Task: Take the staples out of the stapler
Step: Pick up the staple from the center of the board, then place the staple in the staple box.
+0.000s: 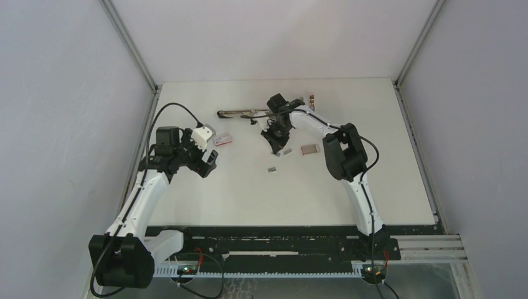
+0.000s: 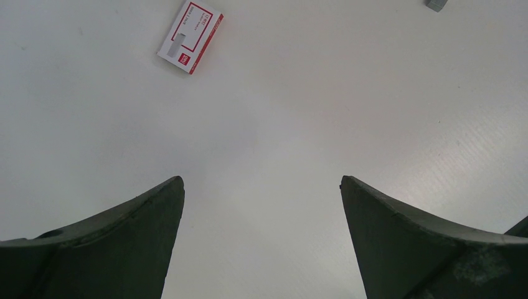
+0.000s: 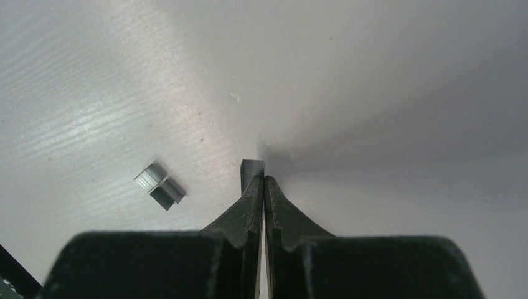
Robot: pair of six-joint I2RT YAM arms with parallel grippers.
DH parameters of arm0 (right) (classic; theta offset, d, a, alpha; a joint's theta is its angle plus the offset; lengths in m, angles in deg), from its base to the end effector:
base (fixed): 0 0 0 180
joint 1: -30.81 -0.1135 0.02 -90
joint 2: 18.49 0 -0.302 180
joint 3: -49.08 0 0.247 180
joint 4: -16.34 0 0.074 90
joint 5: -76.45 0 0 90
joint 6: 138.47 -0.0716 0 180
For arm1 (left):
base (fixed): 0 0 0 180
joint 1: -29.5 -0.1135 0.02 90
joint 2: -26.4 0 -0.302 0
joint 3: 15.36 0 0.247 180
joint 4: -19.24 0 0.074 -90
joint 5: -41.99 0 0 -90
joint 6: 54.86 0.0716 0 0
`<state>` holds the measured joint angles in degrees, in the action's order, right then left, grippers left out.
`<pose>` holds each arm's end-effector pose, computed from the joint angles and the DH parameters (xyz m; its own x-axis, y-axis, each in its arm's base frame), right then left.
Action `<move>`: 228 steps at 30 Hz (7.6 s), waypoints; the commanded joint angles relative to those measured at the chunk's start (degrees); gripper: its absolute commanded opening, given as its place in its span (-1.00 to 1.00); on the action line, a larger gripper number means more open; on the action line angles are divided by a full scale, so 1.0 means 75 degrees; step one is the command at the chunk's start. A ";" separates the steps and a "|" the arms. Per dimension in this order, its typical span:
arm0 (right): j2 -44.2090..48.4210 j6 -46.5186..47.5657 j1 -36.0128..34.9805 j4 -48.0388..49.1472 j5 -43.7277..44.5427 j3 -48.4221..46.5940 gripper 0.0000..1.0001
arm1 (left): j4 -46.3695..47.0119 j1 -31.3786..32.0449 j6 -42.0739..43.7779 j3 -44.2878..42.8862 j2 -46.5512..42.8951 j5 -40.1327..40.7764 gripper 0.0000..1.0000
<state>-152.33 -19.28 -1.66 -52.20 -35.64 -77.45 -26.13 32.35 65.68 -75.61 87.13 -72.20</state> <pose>0.4145 0.2957 0.1638 -0.4337 -0.8117 -0.3913 -0.9010 0.3855 0.1991 0.2146 -0.0401 0.2749 -0.4493 0.4865 -0.7493 0.6487 0.7543 0.1007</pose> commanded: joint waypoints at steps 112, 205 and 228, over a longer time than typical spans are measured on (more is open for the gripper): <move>0.2842 -0.5934 0.1509 0.3740 0.2446 0.4832 -1.00 | 0.0193 -0.0080 -0.0030 0.0126 -0.0017 -0.0080 1.00; 0.2849 -0.5334 0.1309 0.3186 0.2346 0.4356 -0.88 | 0.0181 -0.0089 -0.0030 0.0126 -0.0035 -0.0103 0.99; 0.3118 -0.5263 0.1249 0.2989 0.2606 0.3859 -0.77 | 0.0188 -0.0090 -0.0030 0.0131 -0.0035 -0.0104 0.99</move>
<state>-130.71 -59.74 8.37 -29.79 -17.70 -45.62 -26.13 32.09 65.68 -75.61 87.15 -72.20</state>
